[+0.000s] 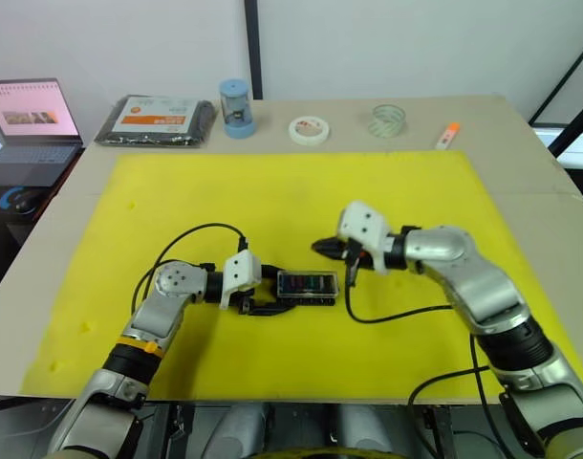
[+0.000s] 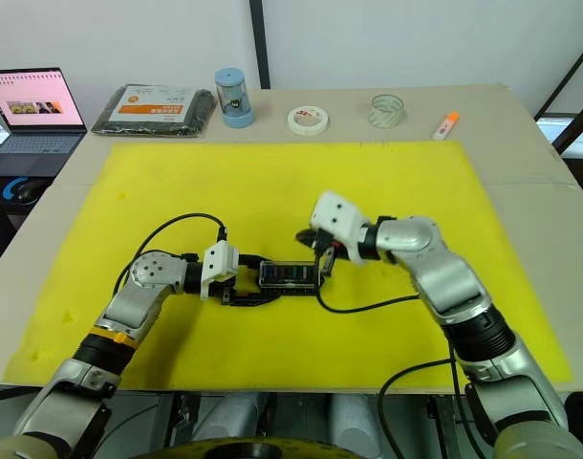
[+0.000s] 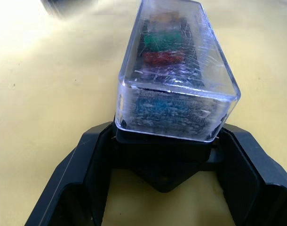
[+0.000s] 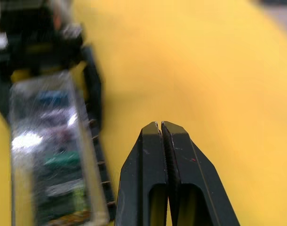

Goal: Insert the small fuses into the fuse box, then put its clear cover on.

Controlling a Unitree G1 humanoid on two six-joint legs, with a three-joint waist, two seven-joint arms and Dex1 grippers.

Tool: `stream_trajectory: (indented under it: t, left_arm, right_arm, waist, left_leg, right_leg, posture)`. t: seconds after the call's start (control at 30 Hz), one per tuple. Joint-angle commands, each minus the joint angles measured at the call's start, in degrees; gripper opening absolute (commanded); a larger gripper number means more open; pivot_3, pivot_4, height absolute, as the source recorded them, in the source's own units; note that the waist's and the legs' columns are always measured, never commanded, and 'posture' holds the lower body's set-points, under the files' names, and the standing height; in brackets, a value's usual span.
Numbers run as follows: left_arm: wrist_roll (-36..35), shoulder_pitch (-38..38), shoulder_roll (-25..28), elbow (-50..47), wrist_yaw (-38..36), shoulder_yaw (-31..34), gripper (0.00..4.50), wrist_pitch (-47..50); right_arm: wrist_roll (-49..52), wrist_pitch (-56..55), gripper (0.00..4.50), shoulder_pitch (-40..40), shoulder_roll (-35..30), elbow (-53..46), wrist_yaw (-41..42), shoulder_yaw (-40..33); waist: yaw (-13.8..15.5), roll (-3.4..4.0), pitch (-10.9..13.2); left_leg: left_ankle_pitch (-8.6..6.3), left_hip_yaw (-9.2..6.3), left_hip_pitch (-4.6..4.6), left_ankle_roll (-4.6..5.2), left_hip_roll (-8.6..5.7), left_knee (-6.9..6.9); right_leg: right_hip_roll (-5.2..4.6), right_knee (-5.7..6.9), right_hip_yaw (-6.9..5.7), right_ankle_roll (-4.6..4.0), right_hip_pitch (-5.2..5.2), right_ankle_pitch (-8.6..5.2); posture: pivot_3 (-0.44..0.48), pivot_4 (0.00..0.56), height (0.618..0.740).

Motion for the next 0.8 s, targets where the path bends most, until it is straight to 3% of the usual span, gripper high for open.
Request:
stream_trajectory:
  t: [0.03,0.17,0.27,0.67,0.8]
  left_arm:
    - [-1.87,-0.82,-0.62,-1.34,1.38,1.31,2.75,4.32]
    - [-1.54,-2.69,-1.44,-0.03,3.25,2.30,2.75,4.59]
    - [-1.38,-3.62,-1.47,1.11,3.05,2.26,2.75,4.03]
    - [3.26,-8.89,-2.69,11.13,-1.35,-1.06,2.75,-9.44]
    - [3.93,-10.37,-2.53,14.65,-3.08,-0.84,2.75,-13.08]
  right_arm:
    - [3.82,-1.31,0.05,-0.47,-2.48,-2.53,2.56,-6.25]
    - [4.89,-4.29,0.05,1.55,-6.61,-2.23,4.74,-11.11]
    - [6.62,-3.83,0.56,3.16,-8.43,-2.08,5.66,-13.57]
    - [15.04,-2.69,4.48,13.43,-12.65,-8.14,10.99,-19.65]
    - [15.69,-2.68,4.48,14.45,-13.17,-8.90,10.75,-19.94]
  waist:
    - [0.10,0.00,0.00]
    - [0.10,-0.01,0.03]
    - [-0.02,-0.02,0.04]
    - [0.11,-0.03,0.07]
    - [0.10,-0.03,0.07]
  left_leg:
    - [0.00,0.00,0.00,0.00,0.00,0.00]
    - [0.00,0.00,-0.04,0.00,-0.03,0.02]
    - [0.00,0.01,-0.02,0.00,0.00,0.02]
    - [0.00,0.02,-0.06,0.00,0.00,0.02]
    - [0.00,0.02,-0.05,0.00,0.01,0.01]
  right_leg:
    - [0.00,0.00,0.00,0.00,0.01,0.00]
    - [-0.01,-0.02,-0.01,0.00,0.01,0.00]
    - [-0.01,0.00,-0.01,0.00,0.01,0.00]
    - [-0.03,-0.05,-0.01,0.00,0.01,0.00]
    - [-0.03,-0.04,-0.01,0.00,0.01,0.00]
  posture:
    - [0.000,0.150,0.740]
    - [0.000,0.150,0.740]
    - [0.000,0.150,0.740]
    - [0.000,0.150,0.740]
    - [0.000,0.150,0.740]
